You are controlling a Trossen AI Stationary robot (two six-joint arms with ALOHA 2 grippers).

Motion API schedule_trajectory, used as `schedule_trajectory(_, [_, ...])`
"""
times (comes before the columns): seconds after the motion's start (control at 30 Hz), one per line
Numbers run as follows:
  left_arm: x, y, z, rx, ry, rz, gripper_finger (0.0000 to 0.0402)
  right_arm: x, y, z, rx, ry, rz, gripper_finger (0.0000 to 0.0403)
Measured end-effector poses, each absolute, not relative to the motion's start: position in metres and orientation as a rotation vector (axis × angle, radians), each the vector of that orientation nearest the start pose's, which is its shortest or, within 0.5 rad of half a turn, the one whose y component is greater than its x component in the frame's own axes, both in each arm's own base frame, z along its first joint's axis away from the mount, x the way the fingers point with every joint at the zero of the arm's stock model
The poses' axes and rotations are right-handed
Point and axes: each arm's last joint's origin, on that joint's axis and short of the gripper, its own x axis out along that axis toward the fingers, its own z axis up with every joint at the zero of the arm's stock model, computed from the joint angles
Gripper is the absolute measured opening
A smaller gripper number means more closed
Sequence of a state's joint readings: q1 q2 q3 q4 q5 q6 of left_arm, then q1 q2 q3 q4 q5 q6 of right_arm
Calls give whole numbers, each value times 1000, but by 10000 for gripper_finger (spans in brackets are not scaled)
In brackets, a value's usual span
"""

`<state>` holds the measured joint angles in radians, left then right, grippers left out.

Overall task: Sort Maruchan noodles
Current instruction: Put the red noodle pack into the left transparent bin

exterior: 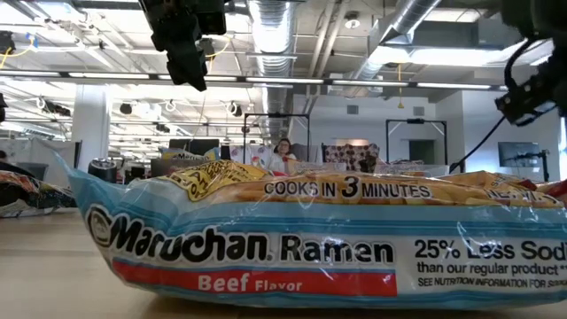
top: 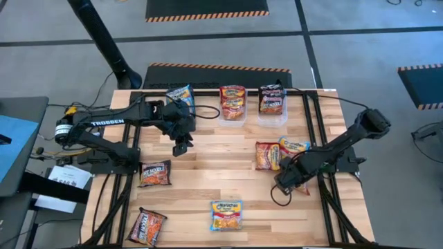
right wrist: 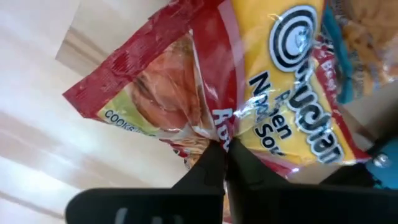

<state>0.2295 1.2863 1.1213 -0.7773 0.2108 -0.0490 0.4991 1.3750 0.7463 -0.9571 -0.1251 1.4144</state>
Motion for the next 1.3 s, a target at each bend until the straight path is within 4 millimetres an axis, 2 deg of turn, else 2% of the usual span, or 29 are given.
schedule_trajectory(0.3, [249, 52, 298, -252, 921, 42, 123, 180, 112, 198, 738, 1523, -660, 6])
schedule_trajectory(0.5, [249, 52, 298, -282, 921, 58, 123, 177, 117, 222, 700, 1498, -740, 5])
schedule_trajectory(0.7, [248, 52, 298, -302, 923, 74, 123, 183, 114, 249, 612, 1368, -767, 5])
schedule_trajectory(0.93, [248, 52, 298, -336, 923, 91, 123, 203, 99, 275, 450, 1177, -714, 5])
schedule_trajectory(1.3, [248, 50, 298, -418, 920, 32, 123, 244, 53, 294, 201, 963, -653, 5])
